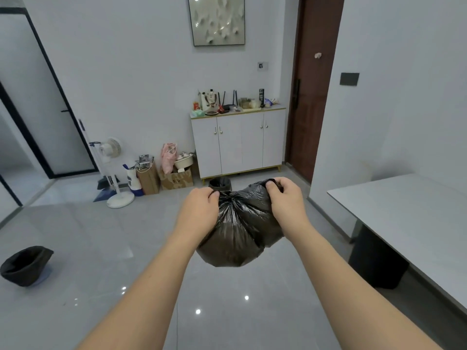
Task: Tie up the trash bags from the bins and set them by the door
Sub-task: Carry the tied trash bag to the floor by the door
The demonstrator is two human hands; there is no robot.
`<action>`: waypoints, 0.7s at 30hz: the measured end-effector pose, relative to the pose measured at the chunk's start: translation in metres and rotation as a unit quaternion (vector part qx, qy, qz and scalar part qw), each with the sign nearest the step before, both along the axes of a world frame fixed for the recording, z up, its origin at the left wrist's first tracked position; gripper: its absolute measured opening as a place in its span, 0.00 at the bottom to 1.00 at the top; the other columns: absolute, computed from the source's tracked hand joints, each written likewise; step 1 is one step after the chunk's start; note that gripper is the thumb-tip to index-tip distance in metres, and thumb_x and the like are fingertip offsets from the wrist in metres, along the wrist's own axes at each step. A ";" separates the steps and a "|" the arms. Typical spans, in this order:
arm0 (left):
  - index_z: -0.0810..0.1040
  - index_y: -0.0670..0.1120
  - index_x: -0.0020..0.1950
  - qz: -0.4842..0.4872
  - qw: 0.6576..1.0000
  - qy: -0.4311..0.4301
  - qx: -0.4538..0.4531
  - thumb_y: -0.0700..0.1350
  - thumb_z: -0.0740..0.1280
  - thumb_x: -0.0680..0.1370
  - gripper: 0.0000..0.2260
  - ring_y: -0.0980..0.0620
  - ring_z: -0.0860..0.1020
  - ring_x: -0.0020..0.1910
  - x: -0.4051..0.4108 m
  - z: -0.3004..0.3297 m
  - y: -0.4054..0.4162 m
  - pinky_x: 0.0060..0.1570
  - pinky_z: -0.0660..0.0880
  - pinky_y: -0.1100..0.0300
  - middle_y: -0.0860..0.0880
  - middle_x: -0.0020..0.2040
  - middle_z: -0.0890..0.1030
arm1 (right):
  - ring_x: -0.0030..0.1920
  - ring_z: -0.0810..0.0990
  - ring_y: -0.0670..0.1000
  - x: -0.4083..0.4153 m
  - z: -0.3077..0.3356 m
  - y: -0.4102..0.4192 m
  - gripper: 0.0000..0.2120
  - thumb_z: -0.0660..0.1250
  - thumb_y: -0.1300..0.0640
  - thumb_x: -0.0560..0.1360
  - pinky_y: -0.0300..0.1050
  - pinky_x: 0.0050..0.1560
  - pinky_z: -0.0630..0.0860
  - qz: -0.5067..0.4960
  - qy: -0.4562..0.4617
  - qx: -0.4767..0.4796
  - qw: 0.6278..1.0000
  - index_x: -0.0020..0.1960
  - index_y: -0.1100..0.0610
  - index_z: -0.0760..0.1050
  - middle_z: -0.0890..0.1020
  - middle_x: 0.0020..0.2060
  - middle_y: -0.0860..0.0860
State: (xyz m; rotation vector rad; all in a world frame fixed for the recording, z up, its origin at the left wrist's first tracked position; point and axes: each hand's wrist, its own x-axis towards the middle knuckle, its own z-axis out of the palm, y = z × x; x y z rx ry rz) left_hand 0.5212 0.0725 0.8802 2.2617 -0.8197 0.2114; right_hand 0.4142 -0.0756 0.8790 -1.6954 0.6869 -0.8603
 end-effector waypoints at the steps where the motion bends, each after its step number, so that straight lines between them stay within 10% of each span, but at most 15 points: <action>1: 0.66 0.47 0.31 0.002 1.000 -0.011 -0.002 0.45 0.58 0.82 0.18 0.45 0.71 0.39 0.019 -0.001 -0.008 0.38 0.61 0.53 0.44 0.35 0.73 | 0.45 0.79 0.50 0.019 -0.002 -0.008 0.08 0.61 0.56 0.79 0.46 0.49 0.75 -0.002 -0.001 0.000 1.000 0.48 0.57 0.79 0.82 0.42 0.50; 21: 0.71 0.41 0.35 -0.015 0.999 0.038 -0.030 0.45 0.58 0.82 0.16 0.43 0.74 0.40 0.376 -0.003 -0.122 0.37 0.61 0.54 0.43 0.37 0.77 | 0.45 0.79 0.56 0.378 -0.005 -0.118 0.16 0.59 0.51 0.80 0.49 0.45 0.73 -0.039 0.024 -0.034 0.998 0.46 0.62 0.77 0.82 0.42 0.57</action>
